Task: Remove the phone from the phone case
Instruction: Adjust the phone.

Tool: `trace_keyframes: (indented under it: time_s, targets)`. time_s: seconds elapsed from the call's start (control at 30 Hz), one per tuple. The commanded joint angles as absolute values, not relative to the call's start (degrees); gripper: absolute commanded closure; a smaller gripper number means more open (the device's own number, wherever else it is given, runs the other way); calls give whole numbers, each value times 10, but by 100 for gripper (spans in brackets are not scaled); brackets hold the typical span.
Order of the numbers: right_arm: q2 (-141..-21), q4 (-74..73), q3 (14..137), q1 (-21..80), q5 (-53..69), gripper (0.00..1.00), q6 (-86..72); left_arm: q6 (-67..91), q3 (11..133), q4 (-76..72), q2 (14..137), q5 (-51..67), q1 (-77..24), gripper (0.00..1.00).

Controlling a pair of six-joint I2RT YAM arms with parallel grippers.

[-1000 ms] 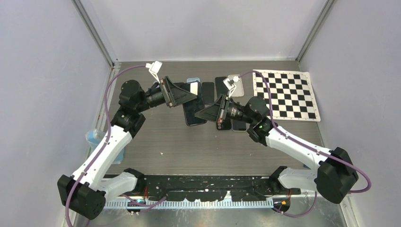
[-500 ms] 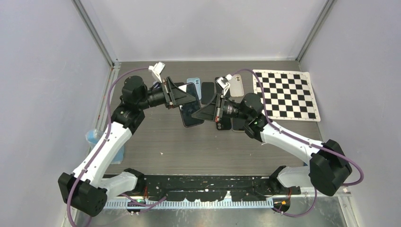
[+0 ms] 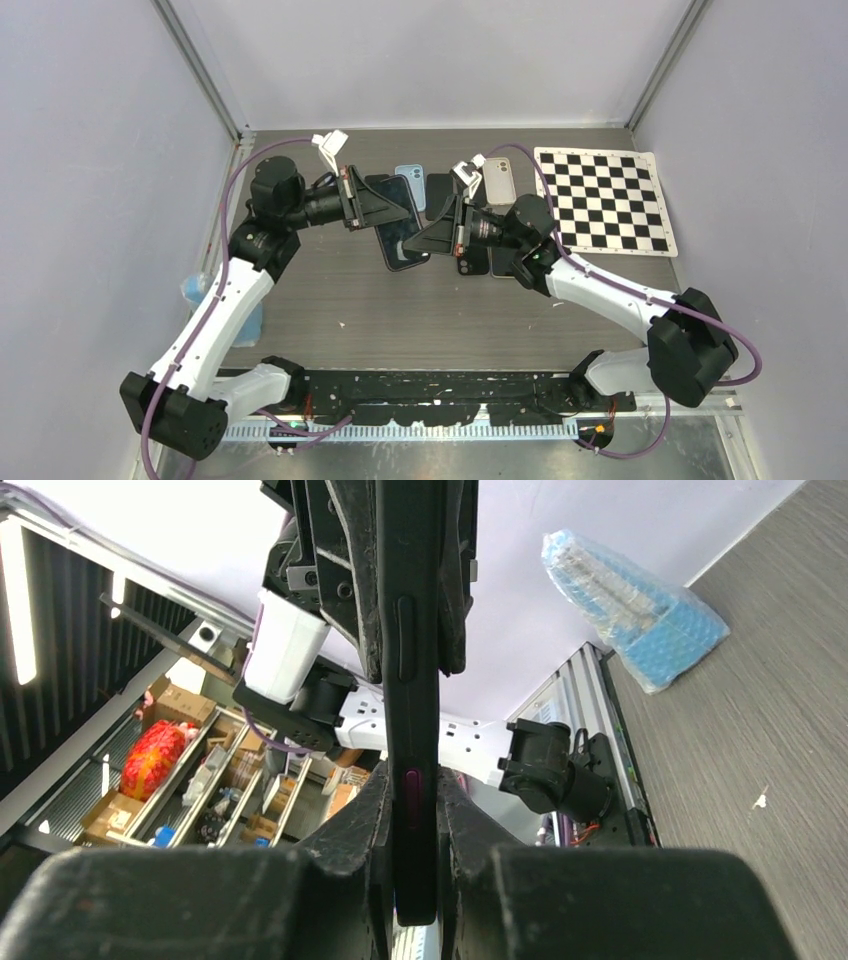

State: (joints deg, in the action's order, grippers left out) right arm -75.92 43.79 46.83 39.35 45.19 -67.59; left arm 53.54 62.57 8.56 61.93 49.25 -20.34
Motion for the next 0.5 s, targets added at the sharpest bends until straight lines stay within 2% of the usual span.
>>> trace_keyframes:
  time_s: [0.0, 0.03, 0.07, 0.1, 0.17, 0.2, 0.27, 0.33, 0.47]
  targets:
    - [-759, 463, 497, 391, 454, 96, -690, 529, 626, 20, 589, 500, -201, 99]
    - [-758, 461, 496, 391, 450, 91, -689, 533, 620, 9, 587, 497, -201, 100]
    - [-758, 454, 494, 391, 440, 79, -684, 541, 616, -4, 587, 493, -201, 100]
    - [-757, 451, 493, 391, 435, 70, -681, 548, 611, -20, 586, 486, -201, 100]
    - [-750, 453, 484, 391, 421, 36, -671, 562, 603, -35, 586, 471, -201, 100]
    - [-746, 450, 479, 391, 407, 30, -666, 564, 601, -36, 586, 459, -201, 100]
    - [-732, 439, 469, 391, 382, 19, -651, 573, 594, -44, 584, 434, -201, 100]
    - [-718, 425, 458, 391, 357, 15, -638, 591, 585, -60, 580, 408, -201, 100]
    - [-697, 432, 437, 395, 321, 15, -641, 615, 566, -107, 566, 363, -201, 100]
